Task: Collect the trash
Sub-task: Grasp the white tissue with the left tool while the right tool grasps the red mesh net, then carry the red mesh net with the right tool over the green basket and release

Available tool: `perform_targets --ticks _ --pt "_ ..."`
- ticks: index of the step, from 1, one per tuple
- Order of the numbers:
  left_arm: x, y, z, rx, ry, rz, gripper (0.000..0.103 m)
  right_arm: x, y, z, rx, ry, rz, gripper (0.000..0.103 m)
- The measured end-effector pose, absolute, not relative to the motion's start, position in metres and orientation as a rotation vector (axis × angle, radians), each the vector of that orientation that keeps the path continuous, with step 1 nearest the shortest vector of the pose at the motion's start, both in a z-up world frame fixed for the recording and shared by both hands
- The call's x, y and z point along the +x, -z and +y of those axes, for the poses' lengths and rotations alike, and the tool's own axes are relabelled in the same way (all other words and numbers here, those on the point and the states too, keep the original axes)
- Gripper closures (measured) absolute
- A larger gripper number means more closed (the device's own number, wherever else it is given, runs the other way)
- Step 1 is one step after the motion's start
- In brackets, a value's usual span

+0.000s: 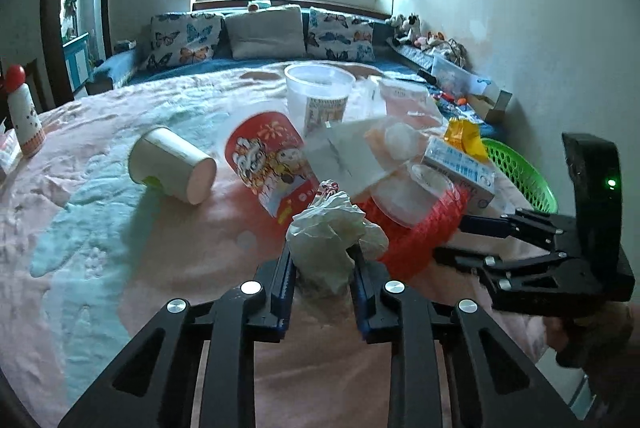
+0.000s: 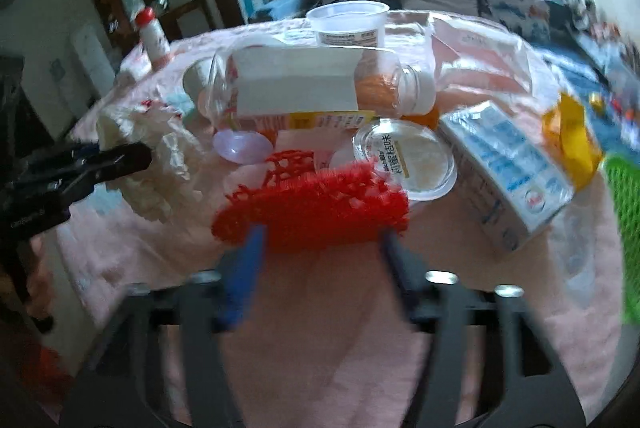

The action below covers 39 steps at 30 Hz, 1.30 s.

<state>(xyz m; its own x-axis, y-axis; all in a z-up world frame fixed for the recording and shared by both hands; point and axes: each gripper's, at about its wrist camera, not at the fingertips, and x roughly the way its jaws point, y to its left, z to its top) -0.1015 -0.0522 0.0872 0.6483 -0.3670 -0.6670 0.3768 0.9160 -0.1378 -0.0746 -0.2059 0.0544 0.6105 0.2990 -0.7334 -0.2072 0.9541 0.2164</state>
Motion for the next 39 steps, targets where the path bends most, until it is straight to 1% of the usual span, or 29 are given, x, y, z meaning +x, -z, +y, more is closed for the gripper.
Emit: perform_targets --ticks 1,4,7,9,12,14,16,17,19,26,31,39 --pt "-0.101 -0.088 -0.052 0.012 0.423 0.752 0.079 -0.074 -0.054 -0.207 0.155 -0.295 0.869 0.024" --pt "-0.101 -0.089 -0.049 0.009 0.432 0.748 0.079 -0.069 -0.05 -0.208 0.265 -0.299 0.896 0.024" --pt "-0.102 -0.09 -0.048 0.008 0.449 0.738 0.079 -0.062 -0.045 -0.207 0.319 -0.258 0.922 0.024" --pt "-0.102 -0.091 -0.048 0.011 0.459 0.73 0.079 -0.055 -0.041 -0.211 0.377 -0.227 0.93 0.028" --pt "-0.103 -0.092 -0.046 0.013 0.474 0.727 0.079 -0.051 -0.036 -0.219 0.462 -0.203 0.938 0.045" --pt "-0.102 -0.095 -0.045 0.015 0.483 0.719 0.079 -0.052 -0.035 -0.222 0.472 -0.173 0.938 0.064" --pt "-0.102 -0.097 -0.044 0.013 0.489 0.711 0.079 -0.057 -0.036 -0.226 0.487 -0.167 0.926 0.076" --pt "-0.101 -0.099 -0.043 0.012 0.492 0.709 0.079 -0.061 -0.037 -0.228 0.494 -0.17 0.924 0.08" --pt "-0.101 -0.102 -0.044 0.015 0.497 0.704 0.079 -0.071 -0.041 -0.232 0.494 -0.176 0.908 0.084" --pt "-0.106 -0.117 -0.056 0.014 0.543 0.681 0.079 -0.111 -0.076 -0.248 0.383 -0.176 0.823 0.089" --pt "-0.103 -0.126 -0.074 0.005 0.579 0.686 0.079 -0.127 -0.106 -0.263 0.333 -0.184 0.751 0.09" --pt "-0.087 -0.14 -0.131 0.03 0.656 0.704 0.079 -0.141 -0.139 -0.329 0.388 -0.17 0.682 0.09"
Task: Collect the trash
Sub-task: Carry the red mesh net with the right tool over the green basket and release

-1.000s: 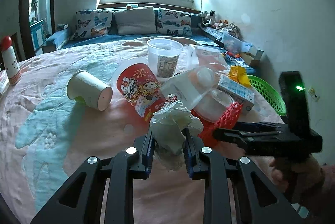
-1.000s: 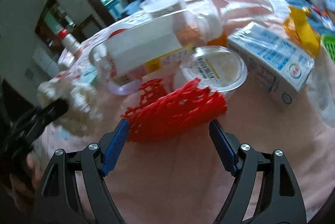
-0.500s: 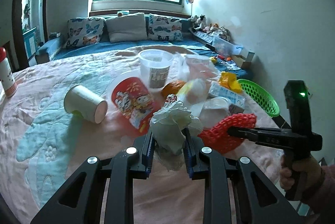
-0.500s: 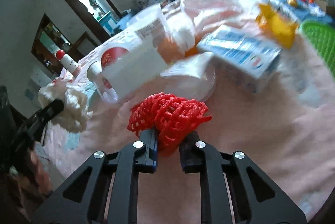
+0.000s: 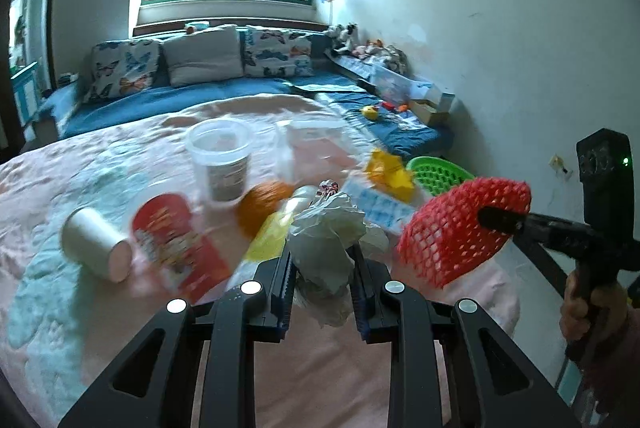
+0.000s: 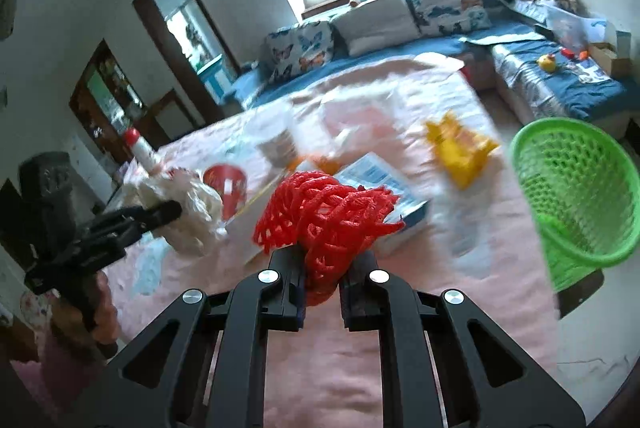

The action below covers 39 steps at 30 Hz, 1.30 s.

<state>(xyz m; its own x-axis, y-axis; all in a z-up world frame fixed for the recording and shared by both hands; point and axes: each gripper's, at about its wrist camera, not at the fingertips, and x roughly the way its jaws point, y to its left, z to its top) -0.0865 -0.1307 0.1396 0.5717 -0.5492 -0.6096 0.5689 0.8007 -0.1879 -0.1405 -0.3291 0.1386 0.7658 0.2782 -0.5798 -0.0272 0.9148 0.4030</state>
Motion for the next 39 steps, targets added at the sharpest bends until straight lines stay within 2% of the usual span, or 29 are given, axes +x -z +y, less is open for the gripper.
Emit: perform_targets --ticks 8,22,24,26,32,39 --pt "-0.066 -0.144 -0.203 0.066 0.726 0.731 0.079 -0.138 -0.159 -0.415 0.325 0.013 0.623 0.09" --pt "-0.022 -0.134 -0.34 0.146 0.852 0.796 0.077 -0.114 -0.086 -0.542 0.31 0.363 0.748 0.084" --pt "-0.017 -0.131 -0.359 0.158 0.874 0.811 0.077 -0.116 -0.077 -0.548 0.324 0.373 0.759 0.077" --pt "-0.015 -0.129 -0.376 0.173 0.89 0.814 0.076 -0.116 -0.072 -0.556 0.339 0.394 0.755 0.058" --pt "-0.009 -0.122 -0.425 0.229 0.928 0.824 0.075 -0.122 -0.071 -0.568 0.37 0.416 0.736 0.043" --pt "-0.009 -0.118 -0.461 0.252 0.965 0.828 0.071 -0.132 -0.079 -0.564 0.35 0.435 0.724 0.037"
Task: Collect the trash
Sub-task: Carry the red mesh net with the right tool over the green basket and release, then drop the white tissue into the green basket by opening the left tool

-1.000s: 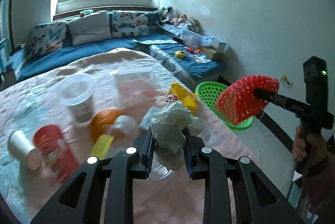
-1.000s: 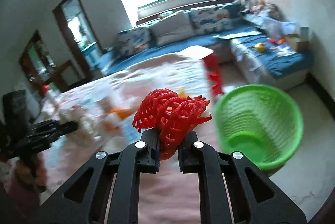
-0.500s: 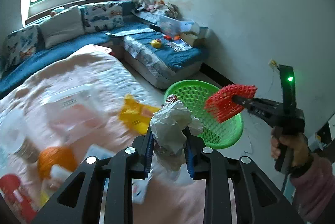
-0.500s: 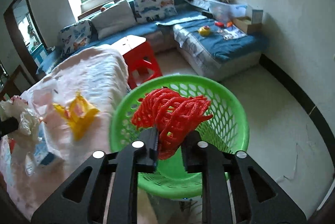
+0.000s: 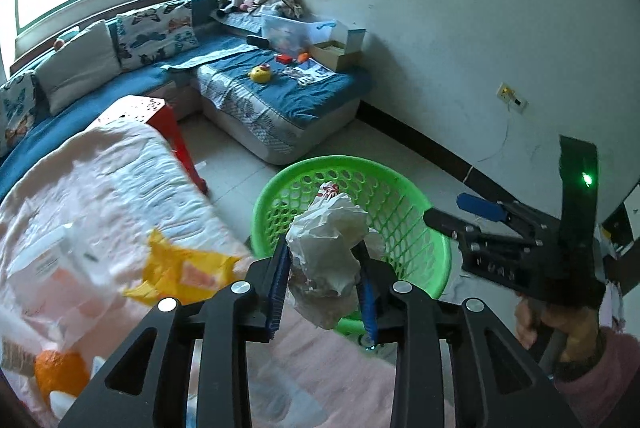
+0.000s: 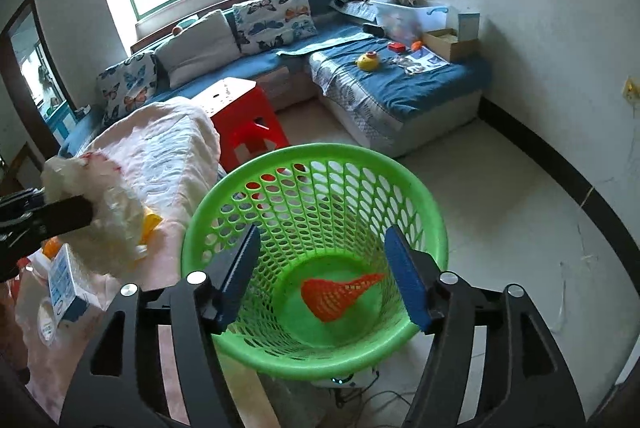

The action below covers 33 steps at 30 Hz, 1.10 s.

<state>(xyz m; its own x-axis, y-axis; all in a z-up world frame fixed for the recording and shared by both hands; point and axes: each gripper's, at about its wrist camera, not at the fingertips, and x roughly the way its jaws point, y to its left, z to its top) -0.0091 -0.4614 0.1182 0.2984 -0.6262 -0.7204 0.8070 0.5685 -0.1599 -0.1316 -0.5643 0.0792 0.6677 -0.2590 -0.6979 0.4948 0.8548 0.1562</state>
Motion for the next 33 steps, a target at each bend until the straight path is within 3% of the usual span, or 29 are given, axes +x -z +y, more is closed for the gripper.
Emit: perform_targets --ticks 8,12,16,24,33 --pt "-0.008 -0.111 -0.495 0.273 0.99 0.822 0.058 -0.156 -0.084 -0.555 0.322 0.46 0.703 0.03" --pt "-0.007 -0.107 -0.503 0.267 0.991 0.814 0.041 -0.167 -0.083 -0.552 0.321 0.469 0.706 0.03" --pt "-0.013 -0.112 -0.491 0.232 0.992 0.804 0.032 -0.173 -0.085 -0.544 0.32 0.454 0.705 0.029" --pt "-0.018 -0.136 -0.424 0.191 0.899 0.735 0.022 -0.163 -0.099 -0.51 0.27 0.365 0.694 0.023" --pt "-0.018 -0.141 -0.327 0.143 0.758 0.739 0.02 -0.137 -0.108 -0.458 0.221 0.211 0.691 0.018"
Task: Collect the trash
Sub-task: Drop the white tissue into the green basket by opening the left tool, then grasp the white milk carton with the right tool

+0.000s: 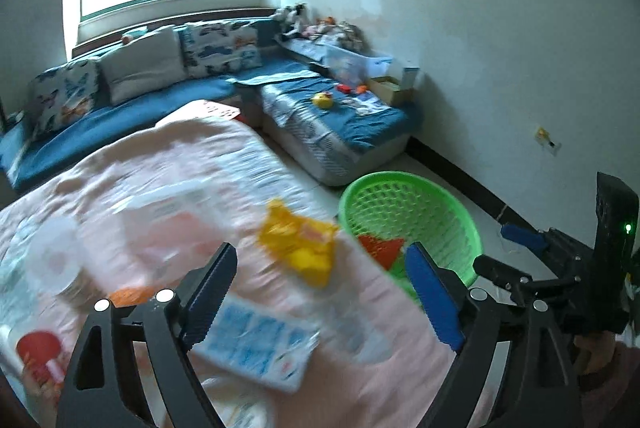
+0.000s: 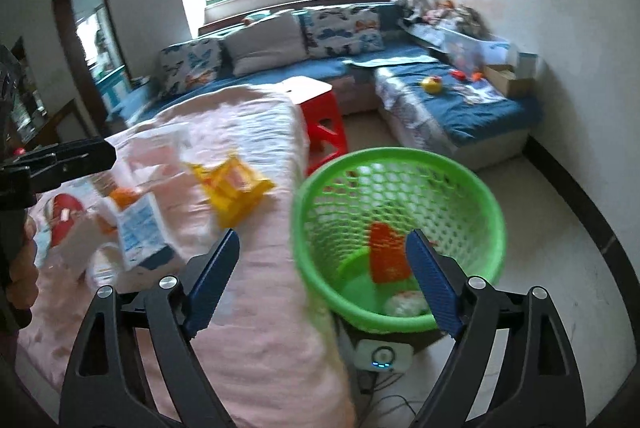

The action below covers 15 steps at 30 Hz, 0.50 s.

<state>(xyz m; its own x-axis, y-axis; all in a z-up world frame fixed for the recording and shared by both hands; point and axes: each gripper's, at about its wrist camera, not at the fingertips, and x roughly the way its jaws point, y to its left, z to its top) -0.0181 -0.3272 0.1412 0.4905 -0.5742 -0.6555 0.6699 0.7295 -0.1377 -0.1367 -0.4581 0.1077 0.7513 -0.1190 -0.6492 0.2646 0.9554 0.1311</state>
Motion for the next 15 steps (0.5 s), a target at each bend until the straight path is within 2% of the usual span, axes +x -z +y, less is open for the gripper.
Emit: perform_targets --ticks 15 --pt "-0.039 -0.122 -0.21 0.083 0.584 0.753 0.019 -0.075 -0.091 -0.359 0.093 -0.112 0.792 0.018"
